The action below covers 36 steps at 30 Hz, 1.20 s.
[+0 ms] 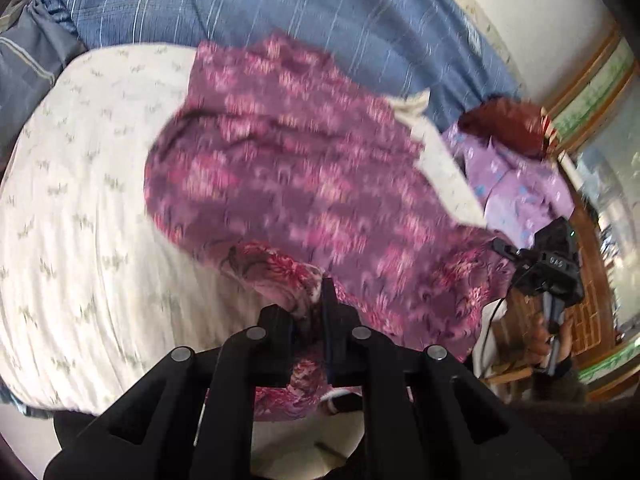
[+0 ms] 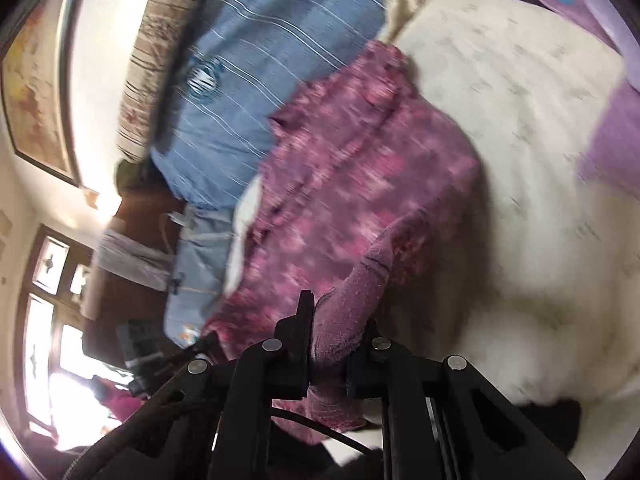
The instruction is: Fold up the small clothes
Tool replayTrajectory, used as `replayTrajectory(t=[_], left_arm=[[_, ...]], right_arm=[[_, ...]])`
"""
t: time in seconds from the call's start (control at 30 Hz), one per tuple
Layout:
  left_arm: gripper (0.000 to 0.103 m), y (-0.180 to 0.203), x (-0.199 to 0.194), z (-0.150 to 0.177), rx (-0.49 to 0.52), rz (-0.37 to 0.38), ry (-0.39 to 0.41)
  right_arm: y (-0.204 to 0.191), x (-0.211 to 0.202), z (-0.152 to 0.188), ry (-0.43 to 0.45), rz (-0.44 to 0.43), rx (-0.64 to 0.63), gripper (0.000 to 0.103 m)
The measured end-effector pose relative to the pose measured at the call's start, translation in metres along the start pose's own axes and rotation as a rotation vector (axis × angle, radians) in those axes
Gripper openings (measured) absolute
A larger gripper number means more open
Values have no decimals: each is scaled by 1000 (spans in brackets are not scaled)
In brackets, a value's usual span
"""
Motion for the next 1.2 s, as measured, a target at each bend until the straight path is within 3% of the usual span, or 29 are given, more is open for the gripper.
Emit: replayTrajectory(t=[0.23,0.4,0.57,0.67,0.73,0.8,0.87,0.9,0.97,1.07,1.2], left_arm=[[9,-6,-18,-78,-32,-40,110],[9,-32,-2,-168,-121,-114,151],[9,-75,43,-247,-270,-202,117],[10,-107,81,-277,-365,-266,24],[10,-126,100,-284,-428,-262,-62],[11,-139,101,-282,-473,-185,-84],[15,-143,91,-276,-459,-127,-58],[23,-143,84,-271,-446,-110,-49],[35,-138,69,-258,-405,-96,-15],[38,-126,47,-240,-346,-55,35],[56,-97,36,-218,-262,30,49]], right_arm=[[-13,13,-74,67,-130,-24,12],[-16,27,-153,148,-161,-14,12],[-9,63,-230,221,-98,30,12],[6,86,-257,262,-42,89,18],[25,107,-277,227,53,153,23],[46,123,-287,164,111,235,28],[52,123,-284,162,83,246,30],[51,119,-279,169,69,219,33],[46,115,-269,153,44,179,47],[39,124,-253,73,-15,124,48],[36,148,-238,-4,7,68,51]])
Point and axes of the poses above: each gripper's, at about its wrist camera, not at the fingertips, and x roughly the way its jaws point, y to its right, z to its underside, the point moved 1 cm from there along x, roughly the way its jaws point, and after that the axes turned 10 degrees about -y, right-handed, at the moved point
